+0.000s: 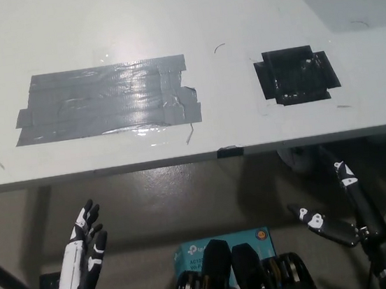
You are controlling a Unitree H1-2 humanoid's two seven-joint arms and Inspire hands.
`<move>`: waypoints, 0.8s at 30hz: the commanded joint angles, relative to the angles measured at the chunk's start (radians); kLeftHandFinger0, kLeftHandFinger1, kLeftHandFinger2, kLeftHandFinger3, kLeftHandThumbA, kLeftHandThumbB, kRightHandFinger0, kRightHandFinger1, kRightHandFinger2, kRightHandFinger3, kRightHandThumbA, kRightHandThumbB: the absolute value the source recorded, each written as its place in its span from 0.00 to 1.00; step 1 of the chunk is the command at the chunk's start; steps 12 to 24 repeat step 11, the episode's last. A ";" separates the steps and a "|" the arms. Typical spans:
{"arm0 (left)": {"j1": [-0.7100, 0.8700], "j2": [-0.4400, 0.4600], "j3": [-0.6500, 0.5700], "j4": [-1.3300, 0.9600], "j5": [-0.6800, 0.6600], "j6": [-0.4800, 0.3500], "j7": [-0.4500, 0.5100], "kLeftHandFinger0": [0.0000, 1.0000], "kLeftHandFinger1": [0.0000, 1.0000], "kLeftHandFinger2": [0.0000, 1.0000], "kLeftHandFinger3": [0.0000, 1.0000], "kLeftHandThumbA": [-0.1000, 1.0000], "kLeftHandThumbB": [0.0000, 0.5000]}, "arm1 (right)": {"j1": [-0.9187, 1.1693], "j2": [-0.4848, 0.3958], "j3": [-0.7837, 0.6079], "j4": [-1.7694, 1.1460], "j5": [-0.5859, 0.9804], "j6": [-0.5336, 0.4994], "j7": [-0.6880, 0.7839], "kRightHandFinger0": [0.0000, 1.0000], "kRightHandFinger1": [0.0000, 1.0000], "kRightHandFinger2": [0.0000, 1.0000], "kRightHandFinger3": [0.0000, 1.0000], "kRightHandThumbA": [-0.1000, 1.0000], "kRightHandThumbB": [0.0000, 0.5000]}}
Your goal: A grey duster is kept infront of the robot in the middle of the table and the robot extends its right arm to grab the duster, picks it up and hands it to a person
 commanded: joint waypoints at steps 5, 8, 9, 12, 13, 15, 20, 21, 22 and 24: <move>-0.008 -0.007 0.009 -0.027 0.002 -0.036 0.000 0.93 1.00 1.00 1.00 0.92 0.54 | 0.001 0.022 -0.047 0.003 -0.061 -0.082 0.055 1.00 1.00 1.00 1.00 0.85 0.52; -0.007 -0.007 0.010 -0.029 0.005 -0.036 -0.002 0.93 1.00 1.00 1.00 0.92 0.54 | 0.001 0.029 -0.055 0.011 -0.069 -0.091 0.064 1.00 1.00 1.00 1.00 0.84 0.51; -0.007 -0.008 0.011 -0.029 0.004 -0.036 -0.003 0.93 1.00 1.00 1.00 0.92 0.55 | 0.001 0.031 -0.058 0.011 -0.071 -0.091 0.066 1.00 1.00 1.00 1.00 0.84 0.51; -0.008 -0.008 0.010 -0.027 0.003 -0.036 -0.002 0.93 1.00 1.00 1.00 0.92 0.55 | 0.002 0.032 -0.060 0.011 -0.072 -0.091 0.070 1.00 1.00 1.00 1.00 0.84 0.51; -0.008 -0.008 0.010 -0.027 0.003 -0.036 -0.002 0.93 1.00 1.00 1.00 0.92 0.55 | 0.002 0.032 -0.060 0.011 -0.072 -0.091 0.070 1.00 1.00 1.00 1.00 0.84 0.51; -0.008 -0.008 0.010 -0.027 0.003 -0.036 -0.002 0.93 1.00 1.00 1.00 0.92 0.55 | 0.002 0.032 -0.060 0.011 -0.072 -0.091 0.070 1.00 1.00 1.00 1.00 0.84 0.51; -0.008 -0.008 0.010 -0.027 0.003 -0.036 -0.002 0.93 1.00 1.00 1.00 0.92 0.55 | 0.002 0.032 -0.060 0.011 -0.072 -0.091 0.070 1.00 1.00 1.00 1.00 0.84 0.51; -0.008 -0.008 0.010 -0.027 0.003 -0.036 -0.002 0.93 1.00 1.00 1.00 0.92 0.55 | 0.002 0.032 -0.060 0.011 -0.072 -0.091 0.070 1.00 1.00 1.00 1.00 0.84 0.51; -0.008 -0.008 0.010 -0.027 0.003 -0.036 -0.002 0.93 1.00 1.00 1.00 0.92 0.55 | 0.002 0.032 -0.060 0.011 -0.072 -0.091 0.070 1.00 1.00 1.00 1.00 0.84 0.51; -0.008 -0.008 0.010 -0.027 0.003 -0.036 -0.002 0.93 1.00 1.00 1.00 0.92 0.55 | 0.002 0.032 -0.060 0.011 -0.072 -0.091 0.070 1.00 1.00 1.00 1.00 0.84 0.51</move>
